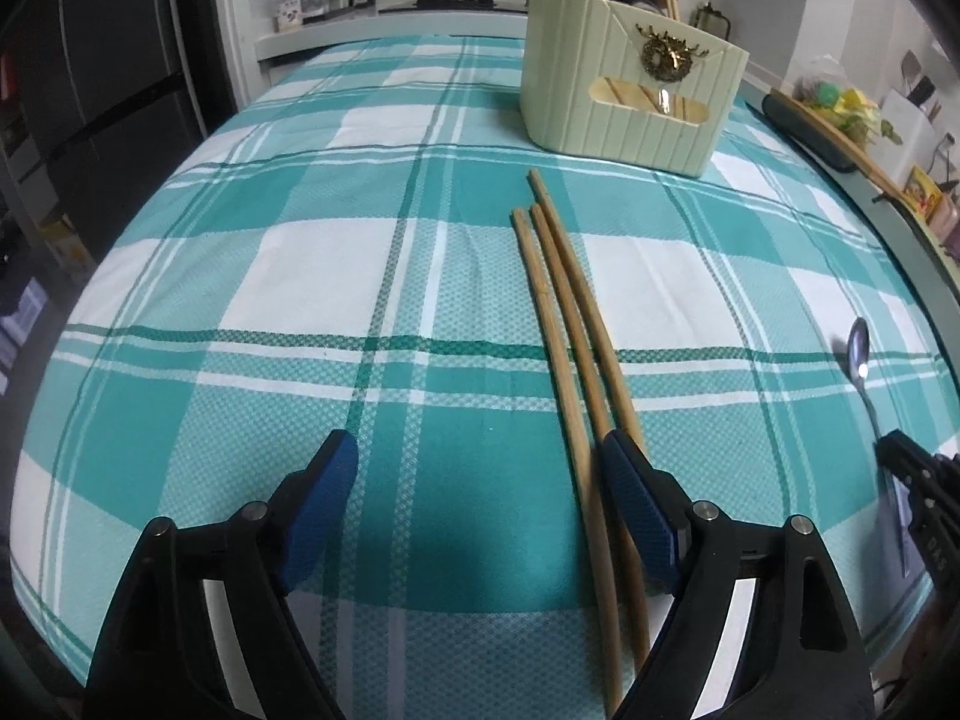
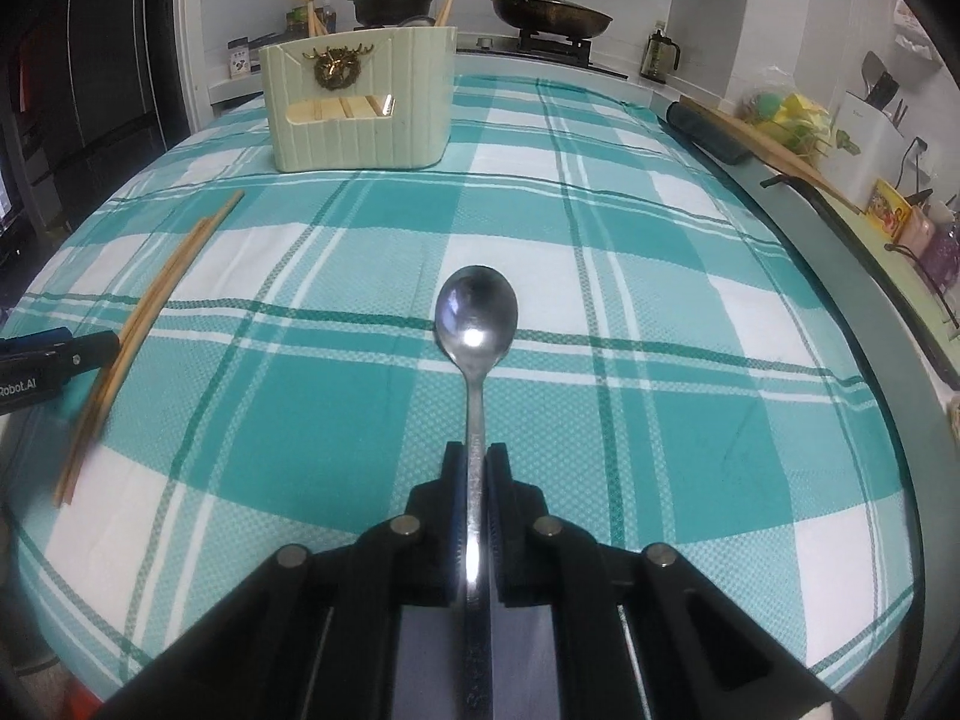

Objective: Organize utensils
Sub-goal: 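Grasp the metal spoon handle with the right gripper and lift it, then grasp a wooden chopstick with the left gripper while the right holds the spoon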

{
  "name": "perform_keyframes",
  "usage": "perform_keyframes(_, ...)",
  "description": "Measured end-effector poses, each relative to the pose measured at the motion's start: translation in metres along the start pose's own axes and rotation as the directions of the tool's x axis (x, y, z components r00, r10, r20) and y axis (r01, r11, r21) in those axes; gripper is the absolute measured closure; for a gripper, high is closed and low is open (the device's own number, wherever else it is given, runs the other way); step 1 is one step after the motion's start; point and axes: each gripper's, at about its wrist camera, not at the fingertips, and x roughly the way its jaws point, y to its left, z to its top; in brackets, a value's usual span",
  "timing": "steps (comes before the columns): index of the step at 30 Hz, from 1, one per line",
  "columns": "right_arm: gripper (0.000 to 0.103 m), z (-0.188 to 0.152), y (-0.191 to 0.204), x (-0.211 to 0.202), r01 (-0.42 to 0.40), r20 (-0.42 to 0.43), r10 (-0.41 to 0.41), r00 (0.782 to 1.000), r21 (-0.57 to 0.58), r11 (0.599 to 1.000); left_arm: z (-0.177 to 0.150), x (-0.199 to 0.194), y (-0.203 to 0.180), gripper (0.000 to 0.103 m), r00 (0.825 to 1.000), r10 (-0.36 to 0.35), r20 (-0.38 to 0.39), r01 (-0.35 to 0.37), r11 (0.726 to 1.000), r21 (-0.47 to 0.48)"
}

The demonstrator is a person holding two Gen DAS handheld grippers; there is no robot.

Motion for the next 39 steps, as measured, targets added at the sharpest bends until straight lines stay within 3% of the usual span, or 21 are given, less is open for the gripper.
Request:
perform_keyframes(7,0.095,-0.001,-0.001,0.000,-0.007,0.006,0.007,1.000,0.006,1.000,0.003,0.006,0.004,0.016,0.999,0.036,-0.017,-0.036,0.999,0.009)
perform_keyframes(8,0.089,0.000,-0.002,0.001,-0.012,0.003,0.012,1.000,0.011,1.000,0.003,0.006,0.004,0.016,0.999,0.039,-0.019,-0.039,0.999,0.015)
perform_keyframes(9,0.074,0.000,-0.003,0.001,-0.016,0.000,0.016,1.000,0.015,1.000,0.004,0.006,0.005,0.016,0.999,0.036,-0.019,-0.035,0.999,0.021)
perform_keyframes(11,0.053,0.001,-0.008,0.000,-0.039,-0.011,0.040,0.999,0.035,0.999,0.004,0.007,0.006,0.015,0.999,0.033,-0.024,-0.032,0.999,0.028)
perform_keyframes(17,0.052,0.003,-0.021,0.001,-0.058,-0.042,0.061,0.997,0.060,0.996,0.011,0.012,0.010,0.010,0.998,0.023,-0.059,-0.019,0.997,0.069)
perform_keyframes(23,0.052,0.006,-0.024,0.005,-0.063,-0.062,0.067,0.996,0.066,0.996,0.029,0.023,0.008,0.009,0.989,-0.009,-0.147,0.031,0.989,0.147)
perform_keyframes(39,0.049,0.012,-0.025,0.011,-0.073,-0.088,0.077,0.993,0.046,0.996,0.062,0.046,0.018,0.011,0.990,-0.015,-0.138,0.032,0.992,0.124)
